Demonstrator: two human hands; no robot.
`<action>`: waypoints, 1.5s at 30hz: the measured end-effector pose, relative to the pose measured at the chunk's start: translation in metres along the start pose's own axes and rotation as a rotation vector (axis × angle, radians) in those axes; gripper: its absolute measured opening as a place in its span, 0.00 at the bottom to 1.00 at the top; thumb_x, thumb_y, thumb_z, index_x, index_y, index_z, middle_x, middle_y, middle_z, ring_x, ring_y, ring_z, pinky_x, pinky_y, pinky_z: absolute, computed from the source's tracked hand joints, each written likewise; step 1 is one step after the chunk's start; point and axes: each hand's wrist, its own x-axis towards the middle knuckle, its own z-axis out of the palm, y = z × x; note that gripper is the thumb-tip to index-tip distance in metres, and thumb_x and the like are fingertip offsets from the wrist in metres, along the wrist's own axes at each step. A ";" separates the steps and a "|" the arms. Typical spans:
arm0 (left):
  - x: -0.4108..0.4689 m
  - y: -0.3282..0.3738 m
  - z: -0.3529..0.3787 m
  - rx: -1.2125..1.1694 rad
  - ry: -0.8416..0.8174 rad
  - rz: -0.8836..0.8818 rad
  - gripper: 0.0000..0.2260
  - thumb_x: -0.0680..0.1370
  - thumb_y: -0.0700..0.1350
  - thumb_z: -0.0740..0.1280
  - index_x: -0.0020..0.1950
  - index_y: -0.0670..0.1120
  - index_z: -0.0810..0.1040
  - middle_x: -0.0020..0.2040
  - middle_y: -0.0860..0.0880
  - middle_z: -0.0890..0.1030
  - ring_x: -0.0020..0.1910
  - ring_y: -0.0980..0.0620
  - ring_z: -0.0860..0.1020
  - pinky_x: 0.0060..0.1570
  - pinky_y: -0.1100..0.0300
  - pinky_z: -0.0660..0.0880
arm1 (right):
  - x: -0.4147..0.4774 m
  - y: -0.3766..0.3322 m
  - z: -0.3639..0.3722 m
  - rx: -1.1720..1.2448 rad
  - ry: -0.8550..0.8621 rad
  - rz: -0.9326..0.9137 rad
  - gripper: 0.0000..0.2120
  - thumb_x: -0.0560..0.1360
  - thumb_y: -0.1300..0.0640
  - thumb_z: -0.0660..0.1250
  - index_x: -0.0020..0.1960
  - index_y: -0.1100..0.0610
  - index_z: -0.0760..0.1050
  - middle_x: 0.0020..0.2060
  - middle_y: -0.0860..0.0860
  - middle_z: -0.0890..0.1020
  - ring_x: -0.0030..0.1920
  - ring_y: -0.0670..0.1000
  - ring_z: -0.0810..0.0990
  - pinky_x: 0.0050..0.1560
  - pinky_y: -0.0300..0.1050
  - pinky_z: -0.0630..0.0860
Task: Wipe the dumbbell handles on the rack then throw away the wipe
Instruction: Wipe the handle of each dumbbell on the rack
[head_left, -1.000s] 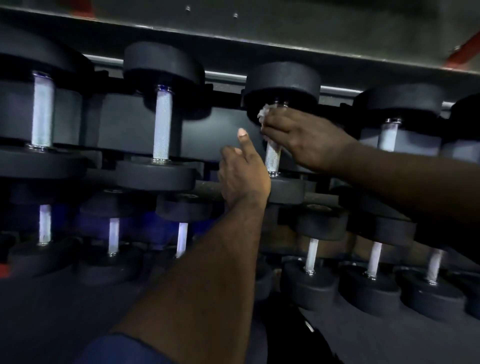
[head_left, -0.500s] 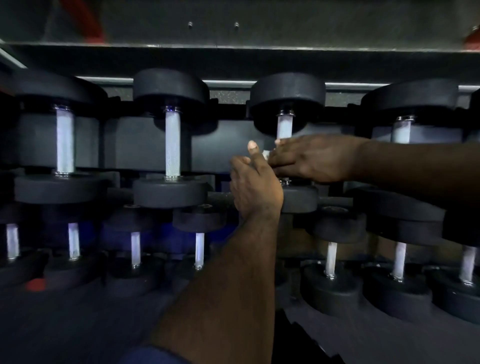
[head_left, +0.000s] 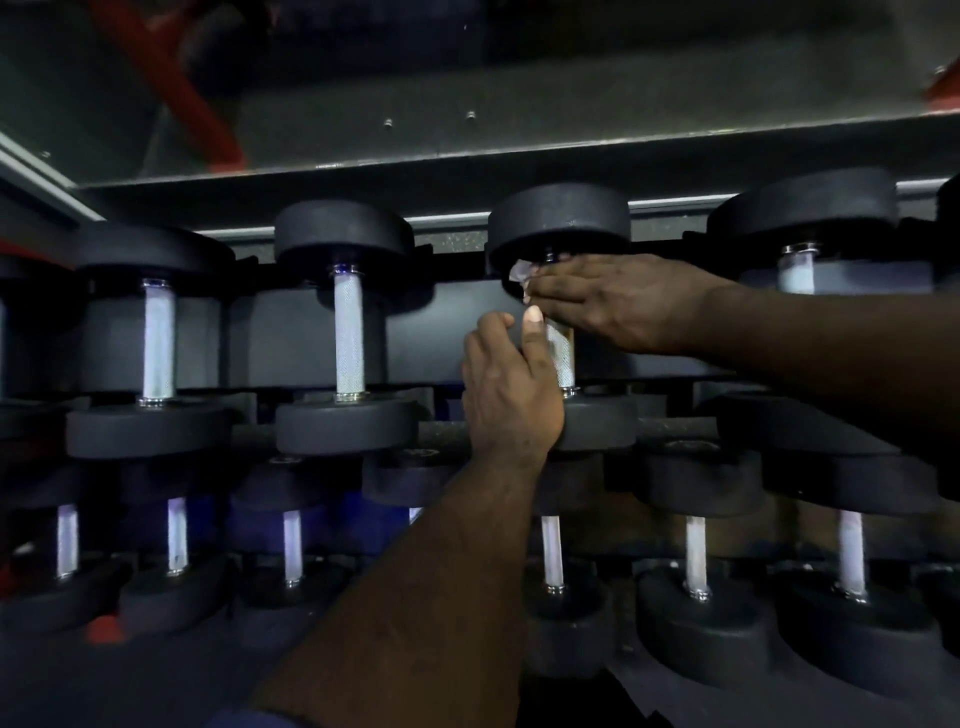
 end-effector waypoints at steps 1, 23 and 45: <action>0.000 -0.002 0.000 -0.019 -0.002 0.005 0.21 0.83 0.65 0.51 0.64 0.51 0.69 0.60 0.51 0.73 0.58 0.47 0.74 0.54 0.42 0.78 | -0.001 -0.004 0.000 0.041 0.003 0.031 0.25 0.83 0.57 0.47 0.76 0.60 0.68 0.76 0.58 0.69 0.75 0.58 0.69 0.74 0.54 0.68; 0.012 -0.018 0.007 -0.125 0.014 -0.074 0.19 0.85 0.64 0.54 0.58 0.50 0.70 0.55 0.48 0.79 0.51 0.47 0.78 0.47 0.51 0.75 | 0.030 -0.059 0.043 0.949 0.727 1.285 0.14 0.79 0.54 0.66 0.63 0.52 0.82 0.51 0.49 0.87 0.53 0.51 0.85 0.58 0.44 0.79; 0.009 -0.013 0.006 -0.090 0.016 -0.059 0.17 0.85 0.63 0.55 0.57 0.50 0.70 0.53 0.48 0.80 0.50 0.48 0.79 0.40 0.55 0.69 | 0.030 -0.061 0.037 0.885 0.533 1.275 0.11 0.78 0.61 0.59 0.46 0.60 0.80 0.43 0.54 0.85 0.46 0.55 0.81 0.42 0.41 0.67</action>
